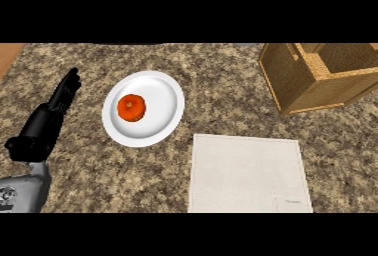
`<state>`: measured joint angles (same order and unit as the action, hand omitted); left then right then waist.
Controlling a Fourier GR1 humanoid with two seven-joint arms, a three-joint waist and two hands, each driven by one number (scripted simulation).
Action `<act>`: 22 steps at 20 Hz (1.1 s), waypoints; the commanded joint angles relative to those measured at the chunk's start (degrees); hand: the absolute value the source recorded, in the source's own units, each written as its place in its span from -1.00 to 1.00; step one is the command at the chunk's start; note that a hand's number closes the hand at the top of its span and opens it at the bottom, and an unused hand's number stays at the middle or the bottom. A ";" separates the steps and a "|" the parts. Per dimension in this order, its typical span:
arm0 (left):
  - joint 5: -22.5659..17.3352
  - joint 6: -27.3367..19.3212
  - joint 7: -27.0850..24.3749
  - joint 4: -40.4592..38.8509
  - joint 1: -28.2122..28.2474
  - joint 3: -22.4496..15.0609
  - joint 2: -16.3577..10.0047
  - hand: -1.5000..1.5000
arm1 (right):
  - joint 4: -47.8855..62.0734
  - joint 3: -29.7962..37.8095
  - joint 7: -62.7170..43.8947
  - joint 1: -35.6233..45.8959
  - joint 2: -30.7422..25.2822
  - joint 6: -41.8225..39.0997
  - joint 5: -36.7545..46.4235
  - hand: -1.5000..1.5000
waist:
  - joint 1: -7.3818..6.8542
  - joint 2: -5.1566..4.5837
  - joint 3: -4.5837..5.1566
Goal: Pick the cupcake from the placemat and place it in the basket
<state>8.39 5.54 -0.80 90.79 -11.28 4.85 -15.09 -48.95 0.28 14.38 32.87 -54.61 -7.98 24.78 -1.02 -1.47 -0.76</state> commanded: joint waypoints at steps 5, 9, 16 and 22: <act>-0.70 1.13 -0.07 -1.03 -1.77 0.52 -0.81 0.00 | 11.28 14.91 17.41 9.89 -4.39 -11.07 -16.27 1.00 | -1.73 0.12 0.40; -0.85 1.92 1.54 0.21 -1.69 -1.41 0.47 0.00 | 16.45 15.06 19.57 17.39 -9.69 -19.35 -16.16 1.00 | -2.60 0.37 0.61; 0.92 0.42 0.08 -2.80 -3.45 -0.59 0.36 0.00 | 20.38 11.10 15.00 31.15 -8.81 -29.13 -13.80 1.00 | -1.86 0.63 0.79; 0.44 0.88 1.64 -2.86 -3.57 -0.67 0.83 0.00 | 21.81 7.12 6.80 42.27 -4.66 -32.03 -10.69 1.00 | -2.02 0.68 0.84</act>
<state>8.66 6.81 0.56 88.89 -14.34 4.27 -14.94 -28.42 9.32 24.64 68.16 -60.90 -35.89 12.66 -3.15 -0.82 0.02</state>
